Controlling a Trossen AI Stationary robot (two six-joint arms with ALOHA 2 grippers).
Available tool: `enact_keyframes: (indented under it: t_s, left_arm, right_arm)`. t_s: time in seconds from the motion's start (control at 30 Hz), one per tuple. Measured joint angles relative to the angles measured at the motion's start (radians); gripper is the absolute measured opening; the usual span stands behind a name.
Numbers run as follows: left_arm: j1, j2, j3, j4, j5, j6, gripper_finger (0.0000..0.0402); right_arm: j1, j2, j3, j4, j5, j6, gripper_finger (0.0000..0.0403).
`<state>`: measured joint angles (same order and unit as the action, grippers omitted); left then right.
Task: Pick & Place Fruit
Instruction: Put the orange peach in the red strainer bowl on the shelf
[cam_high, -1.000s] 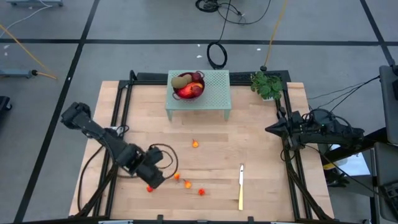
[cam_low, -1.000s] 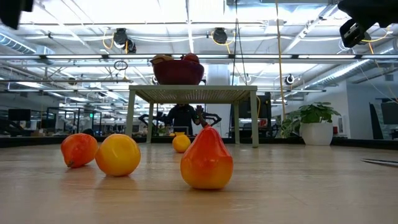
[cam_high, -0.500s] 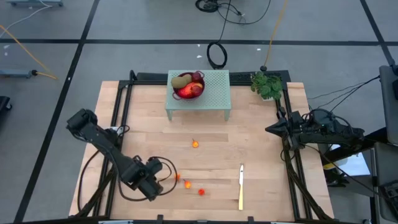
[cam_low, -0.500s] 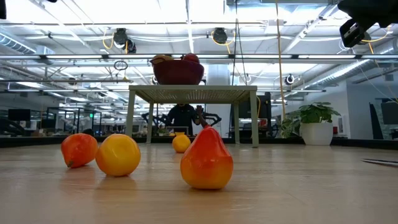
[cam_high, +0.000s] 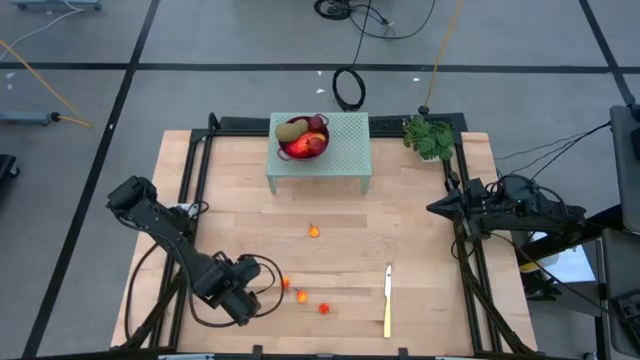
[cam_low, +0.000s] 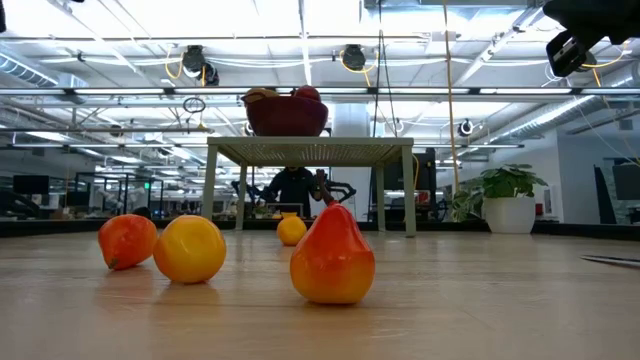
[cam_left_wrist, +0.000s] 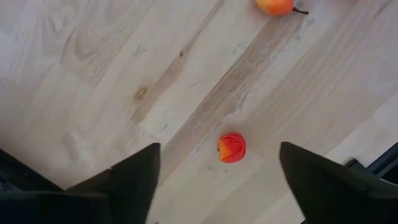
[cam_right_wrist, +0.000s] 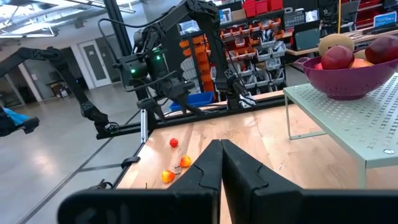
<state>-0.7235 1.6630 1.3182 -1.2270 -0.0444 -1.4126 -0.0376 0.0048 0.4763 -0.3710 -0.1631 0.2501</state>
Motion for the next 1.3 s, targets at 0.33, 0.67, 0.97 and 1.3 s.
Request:
enact_keyframes:
  t_s: [0.33, 0.67, 0.97, 1.3]
  left_arm:
    - [-0.047, 0.000, -0.016, 0.004, -0.034, 0.071, 0.0396]
    - [-0.129, 0.000, -0.133, 0.132, -0.072, 0.195, 0.0397]
    - [-0.145, 0.000, -0.228, 0.254, -0.095, 0.279, 0.0397]
    - [-0.146, 0.000, -0.313, 0.446, -0.060, 0.290, 0.0397]
  right_arm:
    - [0.000, 0.000, 0.000, 0.000, 0.000, 0.000, 0.0000]
    - [0.000, 0.000, 0.000, 0.000, 0.000, 0.000, 0.0000]
    - [0.000, 0.000, 0.000, 0.000, 0.000, 0.000, 0.0000]
    - [0.000, 0.000, 0.000, -0.001, 0.000, 0.000, 0.0000]
